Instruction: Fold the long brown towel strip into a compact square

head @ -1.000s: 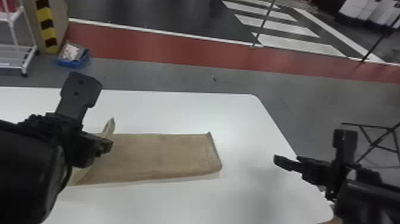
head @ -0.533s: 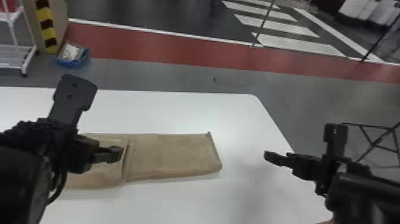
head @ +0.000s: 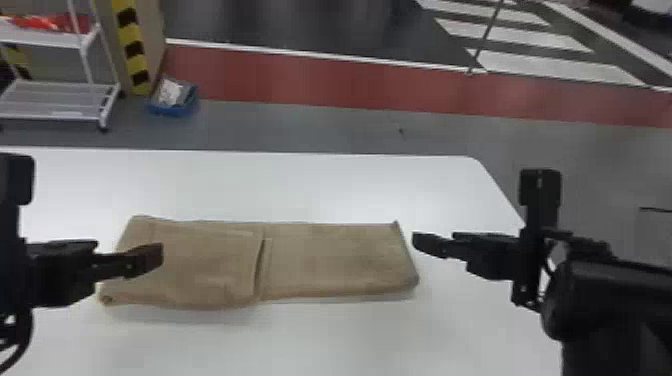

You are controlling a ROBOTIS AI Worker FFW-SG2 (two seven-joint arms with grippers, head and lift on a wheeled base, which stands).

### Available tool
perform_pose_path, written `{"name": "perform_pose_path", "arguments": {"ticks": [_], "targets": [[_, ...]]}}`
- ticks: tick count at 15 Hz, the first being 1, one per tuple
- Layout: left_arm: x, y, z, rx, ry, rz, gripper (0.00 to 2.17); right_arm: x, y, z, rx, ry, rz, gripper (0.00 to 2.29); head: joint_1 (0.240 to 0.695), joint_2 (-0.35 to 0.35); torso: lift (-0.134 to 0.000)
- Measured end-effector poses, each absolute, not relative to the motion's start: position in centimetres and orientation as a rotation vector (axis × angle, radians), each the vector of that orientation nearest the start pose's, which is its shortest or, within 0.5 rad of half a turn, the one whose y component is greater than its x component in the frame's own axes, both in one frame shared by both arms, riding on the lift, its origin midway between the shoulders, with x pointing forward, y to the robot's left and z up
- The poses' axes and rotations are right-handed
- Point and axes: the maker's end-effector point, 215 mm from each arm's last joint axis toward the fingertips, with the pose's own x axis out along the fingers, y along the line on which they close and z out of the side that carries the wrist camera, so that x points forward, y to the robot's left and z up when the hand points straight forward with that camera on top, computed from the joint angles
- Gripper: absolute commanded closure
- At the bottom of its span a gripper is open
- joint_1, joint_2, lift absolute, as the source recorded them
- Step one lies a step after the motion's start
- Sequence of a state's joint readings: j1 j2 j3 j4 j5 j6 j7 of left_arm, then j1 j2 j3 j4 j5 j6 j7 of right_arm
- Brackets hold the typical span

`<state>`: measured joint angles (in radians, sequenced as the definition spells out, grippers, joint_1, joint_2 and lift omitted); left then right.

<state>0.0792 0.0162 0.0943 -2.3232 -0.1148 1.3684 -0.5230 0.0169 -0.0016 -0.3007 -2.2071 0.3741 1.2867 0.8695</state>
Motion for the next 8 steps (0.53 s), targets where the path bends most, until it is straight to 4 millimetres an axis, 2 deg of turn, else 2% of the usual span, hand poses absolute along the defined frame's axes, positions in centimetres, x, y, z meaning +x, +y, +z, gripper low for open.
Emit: {"name": "perform_pose_path", "arguments": {"ticks": [3, 4, 6, 8], "targets": [[45.5, 26.5, -36.6, -0.153, 0.609, -0.245, 0.04, 47.7, -24.1, -37.9, 0.124, 0.724, 0.283, 0.06, 0.695, -0.006, -0.125], [45.3, 28.2, -36.7, -0.157, 0.583, -0.228, 0.04, 47.5, -22.1, -38.4, 0.121, 0.743, 0.314, 0.06, 0.695, 0.068, -0.125], [45.2, 30.9, -37.0, -0.168, 0.541, -0.195, 0.04, 47.0, -18.8, -39.1, 0.127, 0.771, 0.373, 0.06, 0.695, 0.136, -0.125], [45.1, 32.7, -37.5, -0.190, 0.518, -0.177, 0.04, 46.3, -15.9, -39.4, 0.140, 0.792, 0.430, 0.06, 0.695, 0.188, -0.125]]}}
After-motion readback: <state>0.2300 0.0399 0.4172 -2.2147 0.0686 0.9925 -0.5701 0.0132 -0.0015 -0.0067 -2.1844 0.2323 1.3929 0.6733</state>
